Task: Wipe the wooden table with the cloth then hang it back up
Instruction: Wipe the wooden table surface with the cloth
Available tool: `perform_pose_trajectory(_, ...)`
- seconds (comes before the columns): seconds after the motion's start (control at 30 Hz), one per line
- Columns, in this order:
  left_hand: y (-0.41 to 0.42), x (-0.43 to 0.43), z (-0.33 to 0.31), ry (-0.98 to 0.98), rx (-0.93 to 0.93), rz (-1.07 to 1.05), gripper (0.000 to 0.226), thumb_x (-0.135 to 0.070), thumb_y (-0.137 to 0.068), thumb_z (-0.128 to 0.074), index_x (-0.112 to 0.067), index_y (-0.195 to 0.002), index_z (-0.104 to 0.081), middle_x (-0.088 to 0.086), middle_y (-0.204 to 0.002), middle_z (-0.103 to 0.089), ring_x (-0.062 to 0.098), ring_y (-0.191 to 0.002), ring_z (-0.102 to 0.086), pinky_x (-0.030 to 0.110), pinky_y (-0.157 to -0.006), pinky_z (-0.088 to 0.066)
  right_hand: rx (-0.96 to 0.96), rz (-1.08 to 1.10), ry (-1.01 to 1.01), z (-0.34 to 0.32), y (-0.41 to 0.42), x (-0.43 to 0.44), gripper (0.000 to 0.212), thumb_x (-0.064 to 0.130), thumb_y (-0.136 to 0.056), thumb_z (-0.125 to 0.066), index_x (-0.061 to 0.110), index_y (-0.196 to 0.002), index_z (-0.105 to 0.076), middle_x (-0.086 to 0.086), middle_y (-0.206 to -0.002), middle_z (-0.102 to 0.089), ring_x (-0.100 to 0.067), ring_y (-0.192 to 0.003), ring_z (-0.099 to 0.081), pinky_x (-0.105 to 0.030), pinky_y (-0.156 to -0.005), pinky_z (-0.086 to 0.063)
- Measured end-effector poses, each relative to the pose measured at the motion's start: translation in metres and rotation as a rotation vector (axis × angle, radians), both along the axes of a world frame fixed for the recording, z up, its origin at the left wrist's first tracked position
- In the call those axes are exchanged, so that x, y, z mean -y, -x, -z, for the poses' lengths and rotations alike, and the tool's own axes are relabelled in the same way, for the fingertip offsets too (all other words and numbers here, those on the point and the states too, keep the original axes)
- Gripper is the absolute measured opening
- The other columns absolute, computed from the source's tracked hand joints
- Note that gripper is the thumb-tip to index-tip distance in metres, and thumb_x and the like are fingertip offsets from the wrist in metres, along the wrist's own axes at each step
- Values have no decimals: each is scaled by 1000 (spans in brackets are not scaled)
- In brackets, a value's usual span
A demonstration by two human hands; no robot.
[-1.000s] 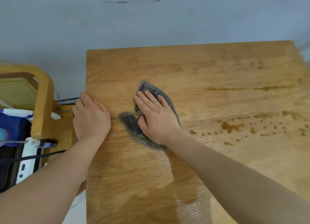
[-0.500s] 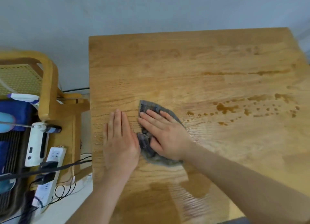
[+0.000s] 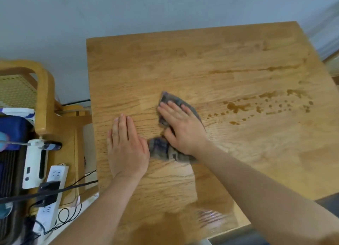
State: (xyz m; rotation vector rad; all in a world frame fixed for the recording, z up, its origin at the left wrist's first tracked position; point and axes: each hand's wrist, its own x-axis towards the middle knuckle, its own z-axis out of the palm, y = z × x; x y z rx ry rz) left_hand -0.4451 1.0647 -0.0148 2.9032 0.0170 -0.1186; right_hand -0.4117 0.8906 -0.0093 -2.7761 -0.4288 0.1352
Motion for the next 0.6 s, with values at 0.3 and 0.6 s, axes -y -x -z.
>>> perform_pose_trajectory(0.3,5,0,1,4,33,-31,57,-27,-94,-29,-5,-146,-30,13,-155,-28,27,-144,-21,46,-117,-19,-17,22,-19,3,75,1,58,29,-90,-41,16,-147,-38,2,-154,-33,-13,-145,-22,-39,-119,-17)
perform_pose_trajectory(0.6,8,8,-1,-31,5,-16,59,-24,-95,-32,-4,-149,-21,15,-158,-19,30,-146,-12,48,-117,-13,18,608,-7,5,101,15,61,31,-90,-31,13,-149,-33,-2,-156,-29,-17,-146,-18,-43,-120,-13)
